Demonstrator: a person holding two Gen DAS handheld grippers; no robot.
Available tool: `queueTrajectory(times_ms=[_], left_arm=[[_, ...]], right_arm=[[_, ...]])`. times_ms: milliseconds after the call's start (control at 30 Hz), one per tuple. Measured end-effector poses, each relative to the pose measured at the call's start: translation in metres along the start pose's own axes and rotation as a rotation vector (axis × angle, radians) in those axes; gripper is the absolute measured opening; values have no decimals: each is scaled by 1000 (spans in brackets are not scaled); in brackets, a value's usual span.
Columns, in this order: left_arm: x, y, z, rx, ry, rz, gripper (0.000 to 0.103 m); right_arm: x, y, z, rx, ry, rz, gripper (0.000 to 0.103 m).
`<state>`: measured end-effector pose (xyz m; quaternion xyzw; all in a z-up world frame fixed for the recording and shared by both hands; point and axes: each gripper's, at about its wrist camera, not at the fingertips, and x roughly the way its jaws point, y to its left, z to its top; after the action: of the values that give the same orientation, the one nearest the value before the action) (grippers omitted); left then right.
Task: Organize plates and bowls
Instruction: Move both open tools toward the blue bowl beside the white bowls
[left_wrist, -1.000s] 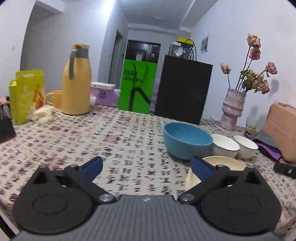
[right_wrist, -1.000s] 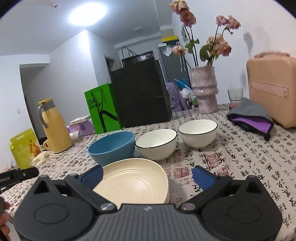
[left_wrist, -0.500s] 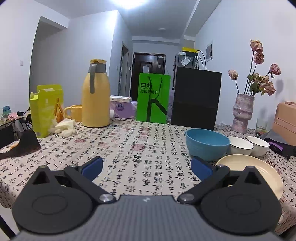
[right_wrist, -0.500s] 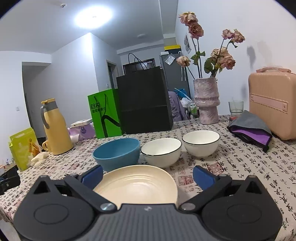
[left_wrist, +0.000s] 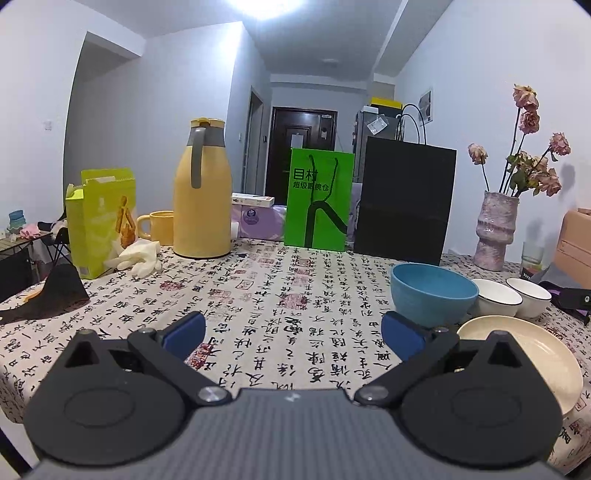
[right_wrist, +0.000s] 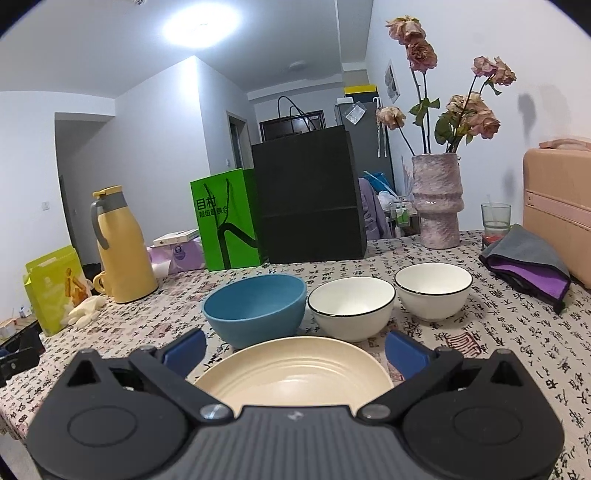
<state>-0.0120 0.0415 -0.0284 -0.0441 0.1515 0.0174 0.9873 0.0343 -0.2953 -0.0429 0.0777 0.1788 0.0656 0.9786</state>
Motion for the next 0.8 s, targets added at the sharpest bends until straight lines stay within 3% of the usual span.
queueTrajectory(times_ms=[433, 800], left_arm=[[18, 2, -4, -14, 21, 10, 103], [35, -7, 7, -12, 17, -18, 103]], right_arm=[[26, 3, -6, 0, 41, 19, 103], [46, -8, 13, 38, 28, 11, 103]])
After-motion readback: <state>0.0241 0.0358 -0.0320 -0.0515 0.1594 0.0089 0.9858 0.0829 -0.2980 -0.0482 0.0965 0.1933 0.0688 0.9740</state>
